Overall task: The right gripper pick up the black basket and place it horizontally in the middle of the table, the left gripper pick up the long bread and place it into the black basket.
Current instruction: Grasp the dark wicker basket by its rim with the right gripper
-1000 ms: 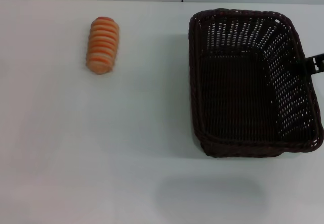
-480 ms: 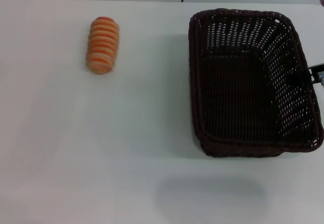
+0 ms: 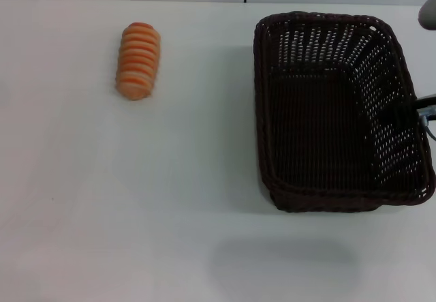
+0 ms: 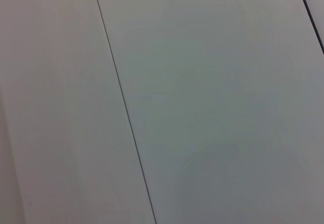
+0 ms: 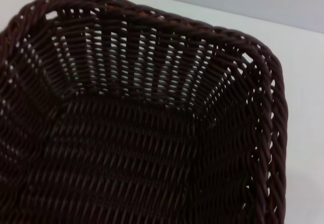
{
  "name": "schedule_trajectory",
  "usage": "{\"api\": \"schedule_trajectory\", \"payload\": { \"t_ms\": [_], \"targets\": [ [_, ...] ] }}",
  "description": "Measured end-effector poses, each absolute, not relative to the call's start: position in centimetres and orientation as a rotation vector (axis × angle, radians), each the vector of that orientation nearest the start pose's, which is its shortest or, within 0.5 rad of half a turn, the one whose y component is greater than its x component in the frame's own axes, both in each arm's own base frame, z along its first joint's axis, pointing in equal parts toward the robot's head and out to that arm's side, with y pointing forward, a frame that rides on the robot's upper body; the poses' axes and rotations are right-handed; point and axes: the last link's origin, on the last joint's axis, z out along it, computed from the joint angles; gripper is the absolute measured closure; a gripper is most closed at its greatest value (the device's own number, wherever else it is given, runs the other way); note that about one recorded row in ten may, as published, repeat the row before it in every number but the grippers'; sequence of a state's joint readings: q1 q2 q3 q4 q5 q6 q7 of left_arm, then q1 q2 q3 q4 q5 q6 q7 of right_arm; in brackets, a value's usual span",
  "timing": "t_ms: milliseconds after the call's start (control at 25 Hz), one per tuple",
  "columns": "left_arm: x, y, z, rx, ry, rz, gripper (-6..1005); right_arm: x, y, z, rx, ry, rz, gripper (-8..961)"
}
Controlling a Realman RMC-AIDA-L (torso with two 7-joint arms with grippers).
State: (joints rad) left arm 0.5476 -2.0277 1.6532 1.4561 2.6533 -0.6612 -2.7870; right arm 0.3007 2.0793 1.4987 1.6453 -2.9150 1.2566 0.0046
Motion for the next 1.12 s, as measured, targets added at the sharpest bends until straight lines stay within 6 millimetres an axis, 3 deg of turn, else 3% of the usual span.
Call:
{"api": "schedule_trajectory", "payload": {
  "t_ms": [520,600,880,1120],
  "targets": [
    [-34.4,17.9,16.2,-1.078,-0.413,-0.277,186,20.5,34.1,0.9,-2.070,1.012,-0.325,425],
    [-34.4,17.7,16.3,-1.069,-0.405,-0.278,186,20.4,34.1,0.6,-2.085,0.993,-0.340,598],
    [-34.5,17.5,16.5,-1.062,-0.401,-0.276,187,19.9,34.1,0.3,-2.116,0.931,-0.339,654],
    [-34.4,17.0,16.8,-1.048,-0.401,-0.271,188,18.7,34.1,1.5,-2.134,0.807,-0.296,662]
  ]
}}
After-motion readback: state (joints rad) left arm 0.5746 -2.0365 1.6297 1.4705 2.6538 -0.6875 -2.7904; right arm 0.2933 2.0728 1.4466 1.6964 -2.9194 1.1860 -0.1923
